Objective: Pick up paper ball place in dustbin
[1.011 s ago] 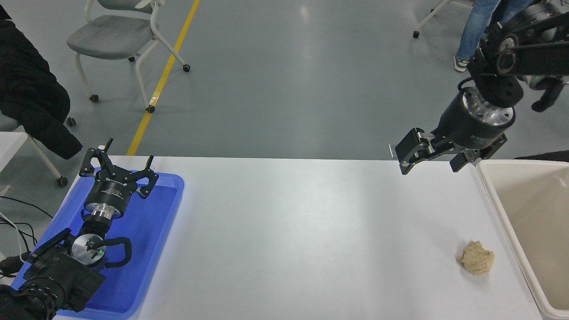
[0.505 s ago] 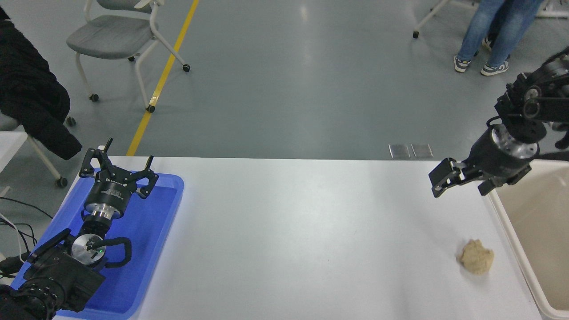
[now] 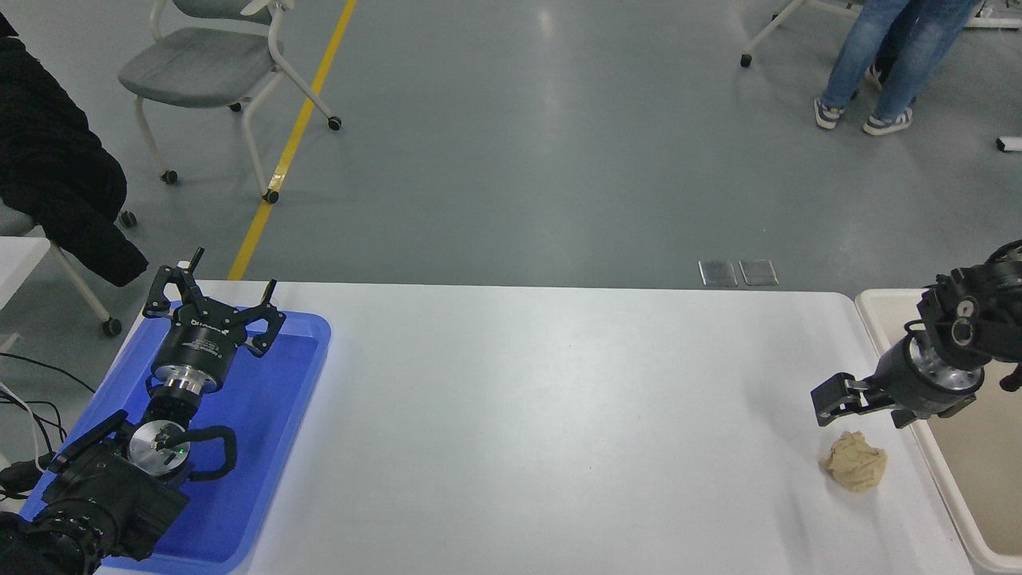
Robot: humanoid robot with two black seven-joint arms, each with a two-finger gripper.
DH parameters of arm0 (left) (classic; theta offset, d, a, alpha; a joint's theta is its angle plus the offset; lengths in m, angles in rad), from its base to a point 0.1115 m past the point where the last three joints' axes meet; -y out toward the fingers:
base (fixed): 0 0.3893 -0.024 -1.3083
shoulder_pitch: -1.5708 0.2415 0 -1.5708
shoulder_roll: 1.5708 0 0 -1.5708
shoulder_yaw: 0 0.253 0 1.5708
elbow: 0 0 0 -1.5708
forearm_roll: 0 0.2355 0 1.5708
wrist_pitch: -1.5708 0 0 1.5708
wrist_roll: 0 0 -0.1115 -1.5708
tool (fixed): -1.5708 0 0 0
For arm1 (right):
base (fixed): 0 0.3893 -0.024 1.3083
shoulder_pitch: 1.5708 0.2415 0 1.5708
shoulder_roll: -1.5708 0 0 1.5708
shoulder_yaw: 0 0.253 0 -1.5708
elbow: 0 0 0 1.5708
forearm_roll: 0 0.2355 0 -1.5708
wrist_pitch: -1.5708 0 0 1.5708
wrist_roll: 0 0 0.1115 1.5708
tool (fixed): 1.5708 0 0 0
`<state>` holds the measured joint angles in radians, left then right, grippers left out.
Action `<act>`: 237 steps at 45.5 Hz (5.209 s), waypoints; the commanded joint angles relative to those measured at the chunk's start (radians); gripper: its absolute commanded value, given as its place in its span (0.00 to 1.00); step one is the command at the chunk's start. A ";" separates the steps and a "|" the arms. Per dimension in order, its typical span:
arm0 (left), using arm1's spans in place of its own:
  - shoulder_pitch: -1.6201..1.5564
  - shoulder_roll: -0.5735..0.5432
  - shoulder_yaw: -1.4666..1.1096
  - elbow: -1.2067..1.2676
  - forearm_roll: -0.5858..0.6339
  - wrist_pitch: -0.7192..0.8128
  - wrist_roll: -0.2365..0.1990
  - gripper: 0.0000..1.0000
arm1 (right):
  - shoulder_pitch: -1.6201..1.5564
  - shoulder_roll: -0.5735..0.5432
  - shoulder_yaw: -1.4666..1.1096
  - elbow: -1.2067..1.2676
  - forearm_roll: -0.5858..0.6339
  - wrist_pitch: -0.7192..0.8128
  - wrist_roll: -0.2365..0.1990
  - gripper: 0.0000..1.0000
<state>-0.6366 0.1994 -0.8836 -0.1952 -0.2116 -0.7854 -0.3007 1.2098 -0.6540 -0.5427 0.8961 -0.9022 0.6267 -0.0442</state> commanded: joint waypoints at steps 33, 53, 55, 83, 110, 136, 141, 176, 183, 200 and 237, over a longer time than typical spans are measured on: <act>0.000 0.000 0.000 0.000 0.000 0.000 0.000 1.00 | -0.230 0.109 0.076 -0.184 -0.032 -0.239 0.004 0.14; -0.002 -0.001 0.000 -0.003 0.000 0.000 0.000 1.00 | -0.121 0.036 0.060 -0.089 -0.021 -0.202 0.007 0.00; -0.002 -0.001 0.000 0.000 0.000 0.000 0.000 1.00 | -0.078 0.005 0.049 -0.050 -0.021 -0.187 0.004 0.00; -0.002 0.000 0.000 0.000 0.000 0.000 0.000 1.00 | 0.956 -0.087 -0.612 0.406 0.226 0.085 -0.002 0.00; -0.002 0.000 0.000 0.000 0.000 0.000 0.000 1.00 | 1.099 -0.041 -0.750 0.465 0.264 0.077 -0.003 0.00; -0.002 0.000 0.000 0.000 0.000 0.000 0.000 1.00 | 0.084 -0.242 -0.192 -0.296 0.020 -0.240 0.066 0.00; -0.002 0.000 0.000 0.000 0.000 0.000 0.000 1.00 | -0.143 -0.152 -0.063 -0.492 0.028 -0.308 0.090 0.00; -0.002 0.000 0.000 0.000 0.000 0.000 0.000 1.00 | -0.463 0.134 0.116 -0.744 0.218 -0.481 0.101 1.00; -0.002 0.000 0.000 0.000 0.000 0.000 0.000 1.00 | -0.463 0.131 0.119 -0.743 0.220 -0.479 0.102 1.00; -0.002 0.000 0.000 0.000 0.000 0.000 0.000 1.00 | -0.400 0.126 0.716 -0.712 0.405 -0.478 0.106 1.00; 0.000 0.000 0.000 0.000 0.000 0.000 0.000 1.00 | -0.501 0.363 1.445 -0.258 1.161 -0.319 0.107 1.00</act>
<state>-0.6367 0.1994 -0.8836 -0.1952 -0.2117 -0.7854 -0.3009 0.7523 -0.3964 0.8366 0.6257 0.1406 0.1968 0.0617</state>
